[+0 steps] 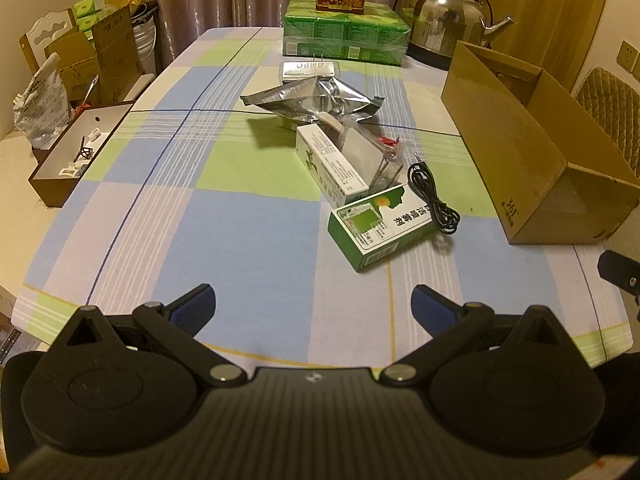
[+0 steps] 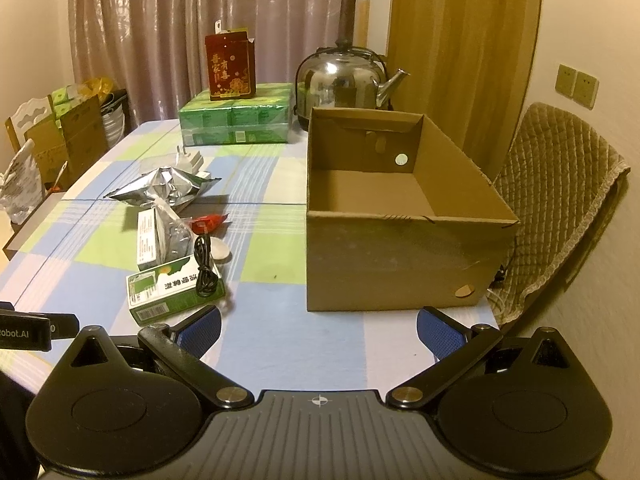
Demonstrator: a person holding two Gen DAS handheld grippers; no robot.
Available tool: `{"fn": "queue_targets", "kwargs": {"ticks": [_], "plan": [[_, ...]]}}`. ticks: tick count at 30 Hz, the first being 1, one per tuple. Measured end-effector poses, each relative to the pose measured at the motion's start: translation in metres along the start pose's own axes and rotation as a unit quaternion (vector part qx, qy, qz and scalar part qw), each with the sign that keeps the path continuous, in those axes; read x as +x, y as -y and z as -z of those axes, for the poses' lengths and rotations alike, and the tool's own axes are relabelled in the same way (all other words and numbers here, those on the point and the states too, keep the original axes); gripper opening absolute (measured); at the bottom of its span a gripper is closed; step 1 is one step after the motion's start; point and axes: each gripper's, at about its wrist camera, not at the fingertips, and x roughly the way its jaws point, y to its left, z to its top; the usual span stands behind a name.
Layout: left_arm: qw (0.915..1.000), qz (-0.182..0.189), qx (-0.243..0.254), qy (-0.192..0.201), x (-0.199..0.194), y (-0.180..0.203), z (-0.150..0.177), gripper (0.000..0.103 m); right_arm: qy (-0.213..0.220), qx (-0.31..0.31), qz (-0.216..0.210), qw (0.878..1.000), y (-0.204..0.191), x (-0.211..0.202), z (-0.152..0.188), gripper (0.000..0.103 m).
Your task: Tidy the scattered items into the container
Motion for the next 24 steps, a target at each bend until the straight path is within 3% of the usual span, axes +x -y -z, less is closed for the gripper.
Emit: {"fn": "queue_targets", "kwargs": {"ticks": [21,22,24], "plan": [[1.0,-0.003,0.0,-0.003,0.0018,0.0003,0.0024,0.102,-0.016,0.004,-0.008,1.0,0.0035,0.0067,0.0051,0.101],[0.9981,-0.04,-0.047,0.0,0.0021,0.0003,0.0028,0.102,-0.015,0.005,-0.009,1.0,0.0036,0.0071,0.0056,0.101],[0.9976,-0.046,-0.052,0.002,0.0028,-0.0002,0.0044,0.102,-0.01,0.006,-0.011,1.0,0.0035,0.0072,0.0063,0.101]]}}
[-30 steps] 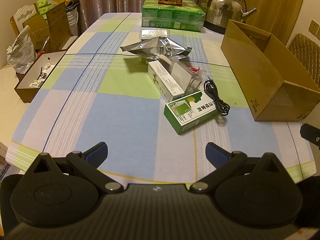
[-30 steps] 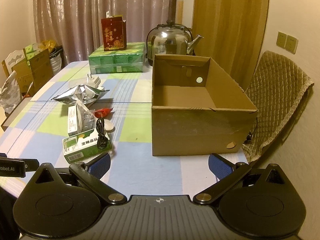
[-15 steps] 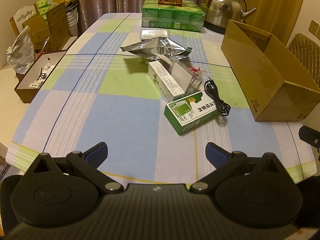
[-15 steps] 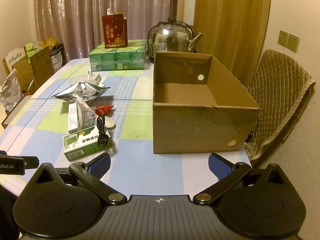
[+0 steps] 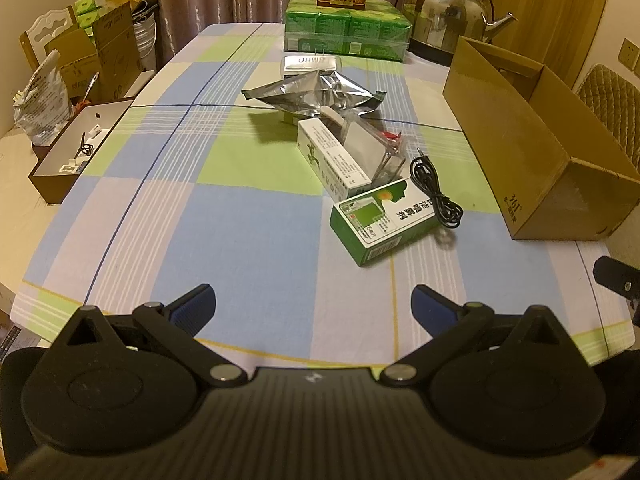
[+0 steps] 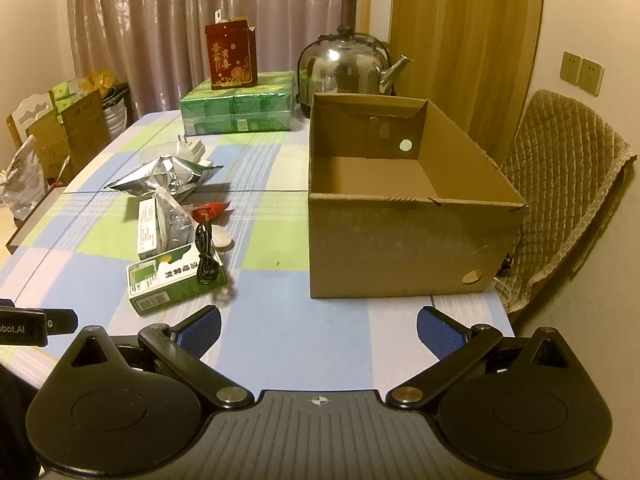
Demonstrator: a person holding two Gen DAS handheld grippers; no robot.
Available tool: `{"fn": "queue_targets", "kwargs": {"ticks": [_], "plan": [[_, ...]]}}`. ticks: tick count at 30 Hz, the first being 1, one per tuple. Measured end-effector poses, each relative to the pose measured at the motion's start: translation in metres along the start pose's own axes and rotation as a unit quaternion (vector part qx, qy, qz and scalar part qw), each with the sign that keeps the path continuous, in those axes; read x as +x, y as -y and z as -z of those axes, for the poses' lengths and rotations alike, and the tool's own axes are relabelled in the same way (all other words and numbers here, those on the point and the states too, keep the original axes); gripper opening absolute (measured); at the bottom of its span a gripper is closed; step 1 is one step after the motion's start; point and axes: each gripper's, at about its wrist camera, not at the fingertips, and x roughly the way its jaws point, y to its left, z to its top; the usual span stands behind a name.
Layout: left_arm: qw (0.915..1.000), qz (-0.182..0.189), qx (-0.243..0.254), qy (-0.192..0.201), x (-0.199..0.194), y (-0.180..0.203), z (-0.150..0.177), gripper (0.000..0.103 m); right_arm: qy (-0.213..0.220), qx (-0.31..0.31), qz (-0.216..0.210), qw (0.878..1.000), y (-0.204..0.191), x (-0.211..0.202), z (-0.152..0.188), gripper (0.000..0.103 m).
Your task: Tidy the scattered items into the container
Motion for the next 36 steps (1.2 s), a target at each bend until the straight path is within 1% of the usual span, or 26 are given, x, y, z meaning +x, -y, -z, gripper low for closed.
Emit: {"fn": "queue_targets", "kwargs": {"ticks": [2,5,7,10,14,19,21,25,27,31,33,34,35,36], "plan": [[1.0,0.001,0.006,0.001,0.002,-0.001,0.0,0.102,0.005,-0.004,-0.007,1.0,-0.001,0.0,-0.001,0.101],[0.9996,0.004,0.028,0.004,0.004,-0.001,-0.004,0.102,0.012,-0.002,-0.024,1.0,0.0,0.001,-0.004,0.101],[0.9985,0.009,0.053,0.008,0.007,-0.001,-0.009,0.102,0.008,0.001,-0.04,0.999,0.001,0.003,-0.007,0.101],[0.995,0.026,0.096,0.012,0.012,-0.002,-0.016,0.102,0.011,-0.028,-0.06,0.998,-0.006,0.005,-0.01,0.101],[0.9846,0.049,0.167,0.014,0.02,-0.001,-0.023,0.102,0.016,-0.066,-0.085,0.994,-0.021,0.011,-0.011,0.101],[0.9689,0.085,0.231,0.027,0.032,-0.003,-0.025,0.102,0.026,-0.086,-0.104,0.99,-0.038,0.029,-0.018,0.1],[0.9634,0.091,0.251,0.026,0.039,-0.004,-0.026,0.102,0.024,-0.096,-0.112,0.989,-0.045,0.039,-0.021,0.085],[0.9556,0.105,0.274,0.03,0.052,-0.003,-0.031,0.102,0.016,-0.112,-0.127,0.985,-0.058,0.063,-0.025,0.08],[0.9523,0.112,0.282,0.027,0.062,-0.002,-0.033,0.102,0.011,-0.121,-0.131,0.984,-0.065,0.074,-0.027,0.069],[0.9438,0.122,0.306,0.024,0.08,0.004,-0.036,0.1,-0.003,-0.134,-0.134,0.982,-0.073,0.1,-0.031,0.06],[0.9391,0.132,0.317,0.022,0.088,0.006,-0.036,0.1,-0.01,-0.138,-0.136,0.981,-0.076,0.113,-0.033,0.05],[0.9368,0.136,0.322,0.022,0.091,0.008,-0.036,0.099,-0.013,-0.142,-0.136,0.98,-0.077,0.118,-0.034,0.047],[0.9345,0.138,0.327,0.022,0.094,0.009,-0.035,0.099,-0.016,-0.147,-0.136,0.98,-0.079,0.125,-0.034,0.042],[0.9326,0.138,0.333,0.022,0.098,0.01,-0.035,0.099,-0.02,-0.151,-0.136,0.979,-0.08,0.131,-0.035,0.041]]}}
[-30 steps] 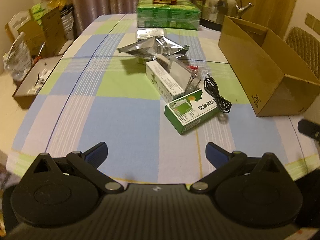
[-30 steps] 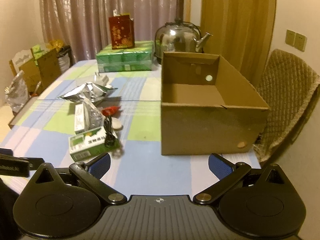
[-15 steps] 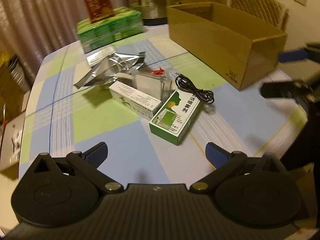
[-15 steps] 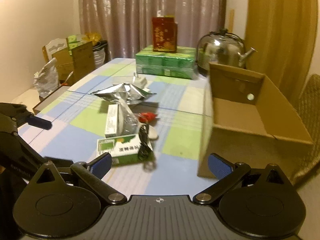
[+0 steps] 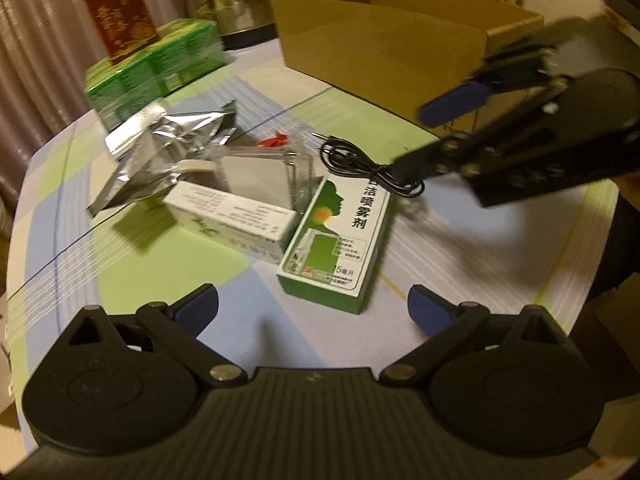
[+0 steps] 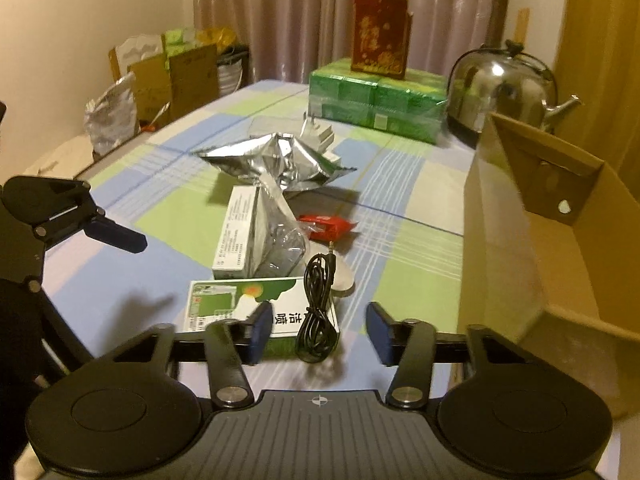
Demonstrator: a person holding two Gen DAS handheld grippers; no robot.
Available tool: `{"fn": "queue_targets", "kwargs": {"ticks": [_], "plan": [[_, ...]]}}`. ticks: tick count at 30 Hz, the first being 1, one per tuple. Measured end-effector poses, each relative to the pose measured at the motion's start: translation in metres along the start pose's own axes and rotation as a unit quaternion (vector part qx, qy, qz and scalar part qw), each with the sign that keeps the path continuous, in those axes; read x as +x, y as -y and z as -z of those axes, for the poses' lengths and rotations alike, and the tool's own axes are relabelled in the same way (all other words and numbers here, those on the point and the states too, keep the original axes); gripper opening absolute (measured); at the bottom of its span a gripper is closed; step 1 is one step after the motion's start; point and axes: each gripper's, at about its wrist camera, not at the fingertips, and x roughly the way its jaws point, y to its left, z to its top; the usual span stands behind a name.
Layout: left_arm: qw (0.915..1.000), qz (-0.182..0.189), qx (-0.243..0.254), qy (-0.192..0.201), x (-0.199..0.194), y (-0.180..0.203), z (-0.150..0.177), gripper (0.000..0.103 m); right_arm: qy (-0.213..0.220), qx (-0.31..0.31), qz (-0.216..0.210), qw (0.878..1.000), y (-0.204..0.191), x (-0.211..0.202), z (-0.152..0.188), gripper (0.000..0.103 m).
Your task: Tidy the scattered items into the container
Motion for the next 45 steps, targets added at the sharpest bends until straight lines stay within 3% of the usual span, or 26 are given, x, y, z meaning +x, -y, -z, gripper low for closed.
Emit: {"fn": "queue_targets", "kwargs": {"ticks": [5,7,8,9,22,28,32,39,45], "plan": [[0.9999,0.01,0.008,-0.003,0.014,-0.001,0.001,0.096,-0.015,-0.004,-0.006,1.0,0.003,0.021,-0.002,0.038],[0.9998,0.018,0.005,-0.003,0.018,-0.002,0.001,0.094,-0.018,-0.004,-0.006,1.0,0.005,0.026,-0.003,0.031],[0.9998,0.02,0.003,-0.003,0.02,-0.002,0.001,0.093,-0.02,-0.003,-0.007,1.0,0.005,0.029,-0.004,0.02],[0.9998,0.021,0.002,-0.002,0.021,-0.003,0.001,0.093,-0.022,-0.002,-0.007,1.0,0.006,0.031,-0.004,0.016],[0.9987,0.046,-0.013,0.016,0.028,-0.003,-0.006,0.088,-0.014,-0.008,-0.009,1.0,0.005,0.034,-0.006,0.012],[0.9985,0.05,-0.02,0.007,0.032,-0.002,-0.007,0.075,-0.017,-0.004,-0.005,1.0,0.005,0.029,-0.005,0.012],[0.9991,0.036,-0.022,0.007,0.03,-0.003,-0.007,0.057,-0.024,0.001,-0.006,1.0,0.006,0.023,-0.003,0.012],[0.9987,0.049,-0.015,-0.002,0.019,0.003,-0.002,0.052,-0.047,-0.017,0.007,0.999,0.007,0.009,0.015,0.012],[0.9984,0.052,-0.012,-0.02,0.007,0.017,0.005,0.052,-0.085,-0.021,0.015,0.996,0.009,0.004,0.036,0.012]]}}
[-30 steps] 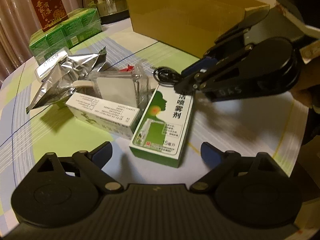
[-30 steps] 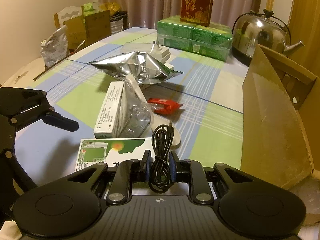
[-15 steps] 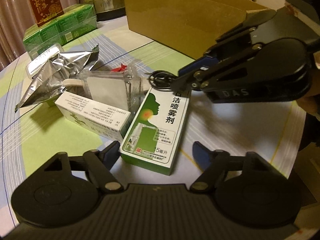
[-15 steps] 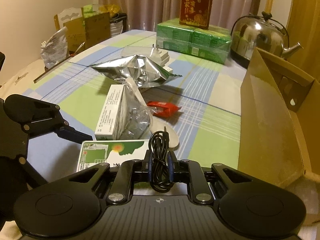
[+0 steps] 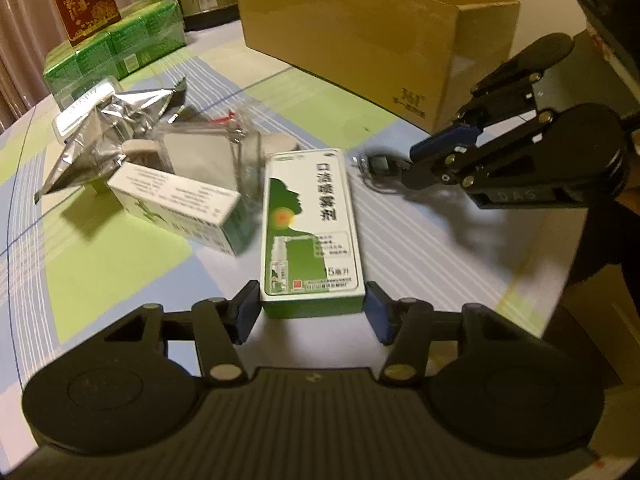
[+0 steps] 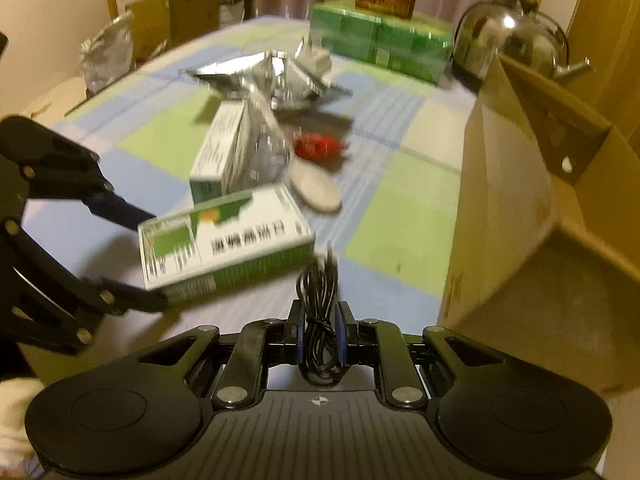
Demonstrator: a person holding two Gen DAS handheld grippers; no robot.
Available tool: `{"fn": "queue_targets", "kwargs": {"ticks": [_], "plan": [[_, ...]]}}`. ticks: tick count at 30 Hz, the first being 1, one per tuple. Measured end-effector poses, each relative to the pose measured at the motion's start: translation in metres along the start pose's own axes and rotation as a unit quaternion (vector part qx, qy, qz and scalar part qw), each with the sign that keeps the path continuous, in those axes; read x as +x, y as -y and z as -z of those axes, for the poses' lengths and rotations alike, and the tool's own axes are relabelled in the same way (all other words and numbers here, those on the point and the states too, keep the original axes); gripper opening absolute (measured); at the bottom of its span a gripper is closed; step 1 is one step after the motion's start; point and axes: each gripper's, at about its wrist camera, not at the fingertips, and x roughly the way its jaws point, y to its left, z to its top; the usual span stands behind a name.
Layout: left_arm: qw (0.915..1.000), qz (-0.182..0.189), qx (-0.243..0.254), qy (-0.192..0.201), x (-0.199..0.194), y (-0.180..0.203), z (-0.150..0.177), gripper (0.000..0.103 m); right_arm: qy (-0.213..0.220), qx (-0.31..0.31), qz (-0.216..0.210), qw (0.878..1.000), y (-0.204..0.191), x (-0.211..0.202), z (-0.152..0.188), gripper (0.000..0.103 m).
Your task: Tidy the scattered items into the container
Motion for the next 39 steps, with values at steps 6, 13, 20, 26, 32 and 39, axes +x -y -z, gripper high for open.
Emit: {"fn": "queue_targets", "kwargs": {"ticks": [6,13,20,26,32,39], "plan": [[0.9999,-0.014,-0.002,0.008,-0.001,0.003,-0.005,0.069,0.0,0.013,0.004,1.0,0.002,0.003,0.01,0.058],[0.9998,-0.016,-0.001,0.013,0.005,0.003,-0.013,0.072,-0.005,0.038,-0.004,0.999,0.007,0.014,0.008,0.057],[0.9999,-0.013,0.007,0.008,0.013,0.007,-0.018,0.072,-0.002,0.061,-0.003,0.998,0.014,0.011,0.009,0.02],[0.9997,-0.023,-0.004,0.0,0.021,0.009,-0.023,0.069,0.006,0.056,-0.002,0.998,0.016,0.004,0.013,0.017],[0.9989,-0.035,-0.031,-0.006,0.029,0.008,-0.03,0.065,0.01,0.063,0.003,0.998,0.019,-0.001,0.015,0.016],[0.997,-0.041,-0.065,-0.014,0.031,0.005,-0.033,0.051,0.013,0.068,0.005,0.998,0.021,-0.005,0.016,0.016]]}}
